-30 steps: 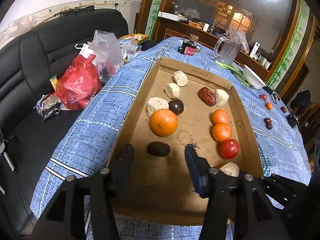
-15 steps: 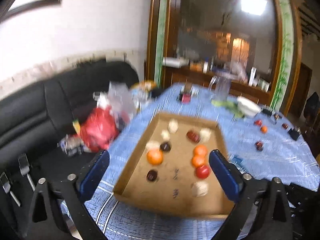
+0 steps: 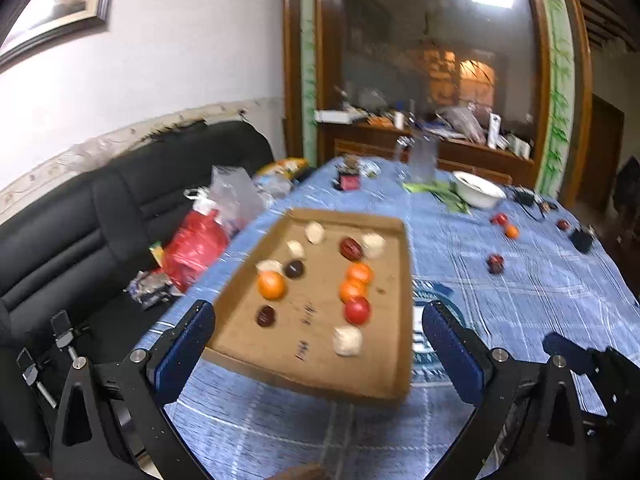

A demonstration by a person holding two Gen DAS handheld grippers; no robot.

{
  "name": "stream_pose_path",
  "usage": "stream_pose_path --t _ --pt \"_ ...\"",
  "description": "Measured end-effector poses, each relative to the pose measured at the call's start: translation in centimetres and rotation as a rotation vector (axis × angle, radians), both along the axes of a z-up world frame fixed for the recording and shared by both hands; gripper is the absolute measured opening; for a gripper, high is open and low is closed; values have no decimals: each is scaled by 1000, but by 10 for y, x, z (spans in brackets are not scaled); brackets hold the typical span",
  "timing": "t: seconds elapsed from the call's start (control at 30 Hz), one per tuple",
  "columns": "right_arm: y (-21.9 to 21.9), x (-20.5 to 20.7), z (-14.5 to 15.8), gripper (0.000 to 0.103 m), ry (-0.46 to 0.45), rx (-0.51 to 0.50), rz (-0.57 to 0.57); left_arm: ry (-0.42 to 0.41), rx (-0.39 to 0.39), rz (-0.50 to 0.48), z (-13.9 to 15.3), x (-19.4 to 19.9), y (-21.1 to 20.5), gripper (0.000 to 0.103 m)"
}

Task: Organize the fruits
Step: 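Withdraw both tools from the box and raise them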

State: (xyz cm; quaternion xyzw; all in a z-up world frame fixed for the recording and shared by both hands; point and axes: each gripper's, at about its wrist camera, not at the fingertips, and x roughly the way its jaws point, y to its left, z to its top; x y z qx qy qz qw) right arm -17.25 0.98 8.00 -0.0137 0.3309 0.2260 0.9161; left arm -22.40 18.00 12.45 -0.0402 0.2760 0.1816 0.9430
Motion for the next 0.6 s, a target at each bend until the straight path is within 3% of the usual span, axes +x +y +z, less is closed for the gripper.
stream_pose_path --t 0.6 --pt "11 9 -21 70 64 -44 0 115 -50 -27 -30 10 0 103"
